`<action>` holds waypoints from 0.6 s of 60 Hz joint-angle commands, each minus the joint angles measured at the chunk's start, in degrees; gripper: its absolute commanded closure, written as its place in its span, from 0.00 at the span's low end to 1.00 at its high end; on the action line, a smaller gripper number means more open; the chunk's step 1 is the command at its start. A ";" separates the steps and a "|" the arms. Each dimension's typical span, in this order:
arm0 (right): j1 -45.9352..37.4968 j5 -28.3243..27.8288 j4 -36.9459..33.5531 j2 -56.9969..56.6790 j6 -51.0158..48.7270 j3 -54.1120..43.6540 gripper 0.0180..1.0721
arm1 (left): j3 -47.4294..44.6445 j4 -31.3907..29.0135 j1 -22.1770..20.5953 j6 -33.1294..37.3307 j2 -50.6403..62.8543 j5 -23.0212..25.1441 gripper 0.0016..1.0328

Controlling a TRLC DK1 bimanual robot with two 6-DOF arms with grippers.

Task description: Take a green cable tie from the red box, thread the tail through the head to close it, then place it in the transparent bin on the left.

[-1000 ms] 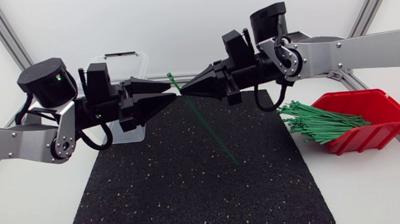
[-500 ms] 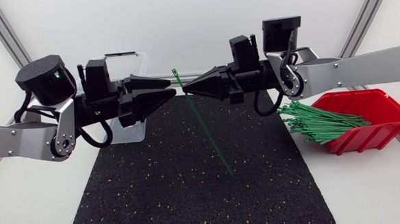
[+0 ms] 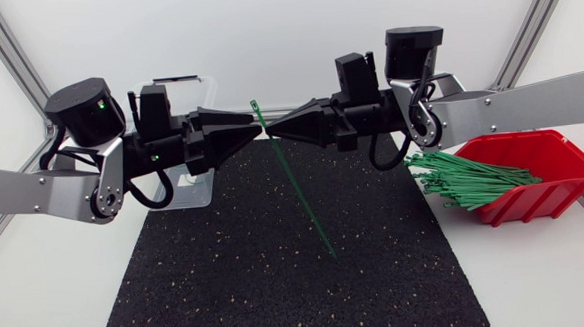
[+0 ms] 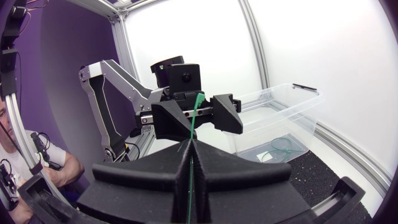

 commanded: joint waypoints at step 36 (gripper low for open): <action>-1.39 -0.41 1.85 0.36 2.42 -1.00 0.95 | 1.84 1.07 -0.07 -1.69 1.50 0.11 0.55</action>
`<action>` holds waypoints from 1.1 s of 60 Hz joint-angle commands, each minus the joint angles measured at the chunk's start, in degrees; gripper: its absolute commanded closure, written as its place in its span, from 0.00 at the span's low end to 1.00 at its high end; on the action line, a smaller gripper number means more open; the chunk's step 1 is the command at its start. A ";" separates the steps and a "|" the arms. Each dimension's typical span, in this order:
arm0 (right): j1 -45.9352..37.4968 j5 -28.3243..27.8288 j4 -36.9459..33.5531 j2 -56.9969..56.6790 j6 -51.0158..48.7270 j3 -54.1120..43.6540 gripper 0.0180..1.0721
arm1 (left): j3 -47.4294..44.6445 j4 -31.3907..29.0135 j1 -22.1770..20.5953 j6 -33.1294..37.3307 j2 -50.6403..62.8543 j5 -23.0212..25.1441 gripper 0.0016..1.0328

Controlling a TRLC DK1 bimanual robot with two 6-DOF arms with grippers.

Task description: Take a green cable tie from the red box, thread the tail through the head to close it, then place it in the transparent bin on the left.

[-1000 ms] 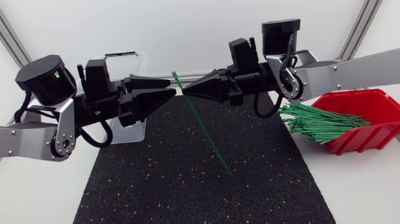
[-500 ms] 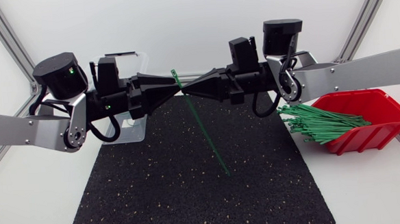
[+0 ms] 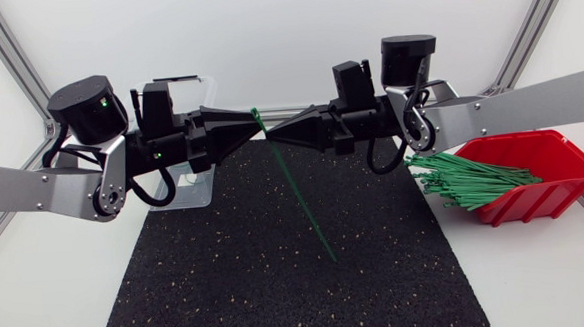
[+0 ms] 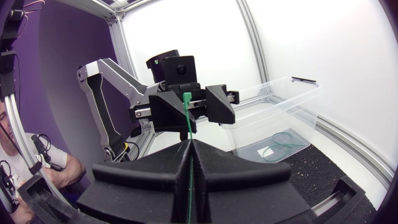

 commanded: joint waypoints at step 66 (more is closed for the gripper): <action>0.65 2.12 1.85 1.32 1.97 0.03 0.95 | 0.99 1.04 -1.65 -4.52 -0.59 1.87 0.55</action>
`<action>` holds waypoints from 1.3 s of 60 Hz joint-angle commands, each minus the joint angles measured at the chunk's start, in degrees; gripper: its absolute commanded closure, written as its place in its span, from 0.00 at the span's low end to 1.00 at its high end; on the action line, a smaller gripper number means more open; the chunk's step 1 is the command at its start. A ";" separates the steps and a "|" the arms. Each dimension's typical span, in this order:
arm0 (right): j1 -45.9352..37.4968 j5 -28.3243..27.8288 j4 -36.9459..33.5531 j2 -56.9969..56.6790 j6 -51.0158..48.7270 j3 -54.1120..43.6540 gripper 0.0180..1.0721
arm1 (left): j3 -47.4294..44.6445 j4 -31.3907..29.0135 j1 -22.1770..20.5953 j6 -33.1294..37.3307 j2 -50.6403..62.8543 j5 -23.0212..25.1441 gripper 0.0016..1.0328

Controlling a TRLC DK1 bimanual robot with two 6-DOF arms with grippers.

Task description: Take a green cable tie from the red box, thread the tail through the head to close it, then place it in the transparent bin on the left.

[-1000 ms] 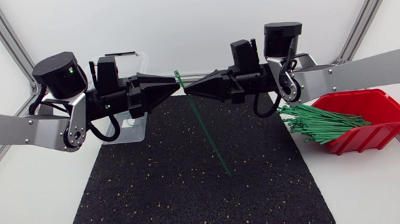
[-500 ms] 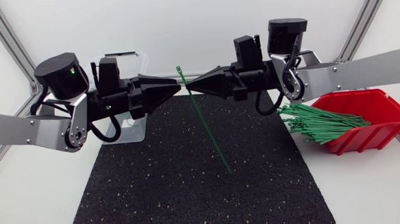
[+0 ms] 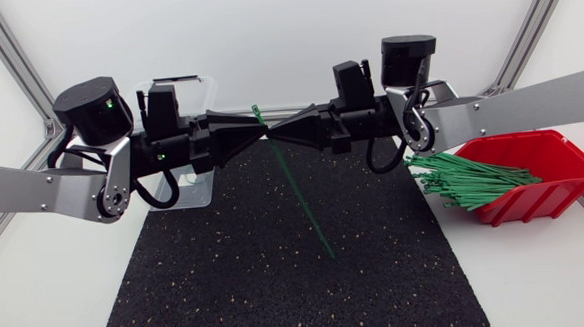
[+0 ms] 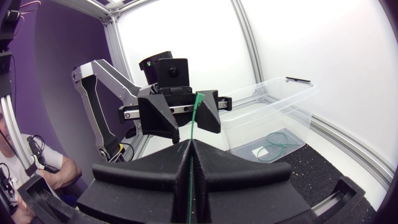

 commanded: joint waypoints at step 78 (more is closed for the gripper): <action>0.71 2.41 1.57 1.49 1.86 -0.50 0.95 | 2.48 1.02 0.23 -4.01 -0.85 0.97 0.91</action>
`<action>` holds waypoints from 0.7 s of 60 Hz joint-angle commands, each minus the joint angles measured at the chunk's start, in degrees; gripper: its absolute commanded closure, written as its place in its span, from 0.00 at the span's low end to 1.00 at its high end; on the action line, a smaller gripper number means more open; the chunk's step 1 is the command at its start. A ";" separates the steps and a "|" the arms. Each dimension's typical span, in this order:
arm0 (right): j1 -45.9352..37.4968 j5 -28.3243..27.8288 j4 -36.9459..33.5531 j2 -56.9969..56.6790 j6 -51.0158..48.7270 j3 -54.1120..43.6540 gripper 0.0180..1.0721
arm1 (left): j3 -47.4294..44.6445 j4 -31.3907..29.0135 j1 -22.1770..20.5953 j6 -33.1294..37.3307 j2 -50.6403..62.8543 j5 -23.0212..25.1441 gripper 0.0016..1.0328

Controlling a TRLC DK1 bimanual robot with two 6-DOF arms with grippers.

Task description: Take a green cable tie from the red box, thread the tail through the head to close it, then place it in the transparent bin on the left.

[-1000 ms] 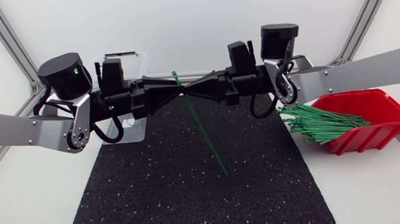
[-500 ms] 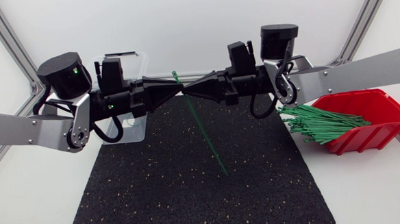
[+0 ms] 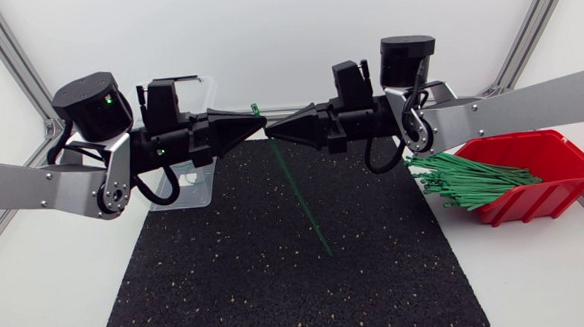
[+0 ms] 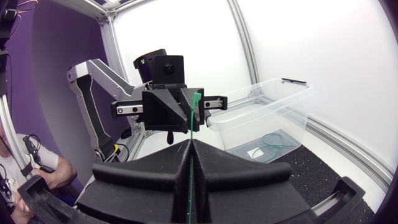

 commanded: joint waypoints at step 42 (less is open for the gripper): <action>2.34 1.79 0.81 2.02 2.01 -0.32 0.95 | 2.00 1.02 -0.07 -2.99 0.16 1.24 0.97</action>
